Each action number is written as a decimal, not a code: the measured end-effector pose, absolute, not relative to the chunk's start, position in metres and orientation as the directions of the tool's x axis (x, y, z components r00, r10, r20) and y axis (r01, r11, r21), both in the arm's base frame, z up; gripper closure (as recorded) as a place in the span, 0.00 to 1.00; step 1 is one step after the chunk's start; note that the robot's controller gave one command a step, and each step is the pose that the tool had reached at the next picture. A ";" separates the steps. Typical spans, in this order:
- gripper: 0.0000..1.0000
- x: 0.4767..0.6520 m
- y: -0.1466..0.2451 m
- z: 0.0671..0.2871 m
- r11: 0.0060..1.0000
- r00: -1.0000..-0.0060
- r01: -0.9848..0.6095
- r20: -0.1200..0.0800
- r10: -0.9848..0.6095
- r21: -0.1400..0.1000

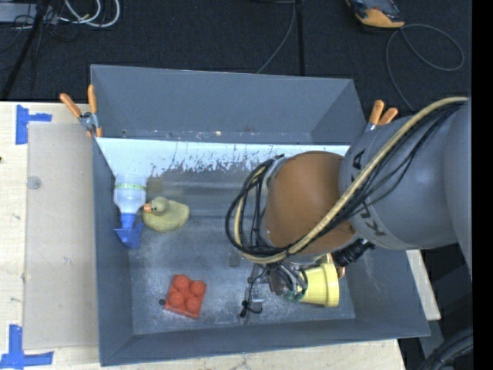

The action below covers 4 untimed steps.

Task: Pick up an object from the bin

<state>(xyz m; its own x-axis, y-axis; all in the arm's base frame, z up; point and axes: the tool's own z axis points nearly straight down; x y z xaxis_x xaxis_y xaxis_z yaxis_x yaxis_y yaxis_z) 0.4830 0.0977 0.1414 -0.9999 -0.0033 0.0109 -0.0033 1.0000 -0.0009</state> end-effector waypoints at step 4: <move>0.00 0.488 0.196 0.132 1.000 -1.000 0.004 0.004 0.004 -0.001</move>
Offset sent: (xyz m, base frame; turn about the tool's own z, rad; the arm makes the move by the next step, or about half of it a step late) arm 0.0318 0.1152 -0.0714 -0.2148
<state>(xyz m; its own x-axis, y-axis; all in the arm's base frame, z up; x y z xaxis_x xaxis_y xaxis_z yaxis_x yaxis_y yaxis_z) 0.4876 0.1962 0.1319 -1.0000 0.0040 0.0036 0.0040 1.0000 -0.0007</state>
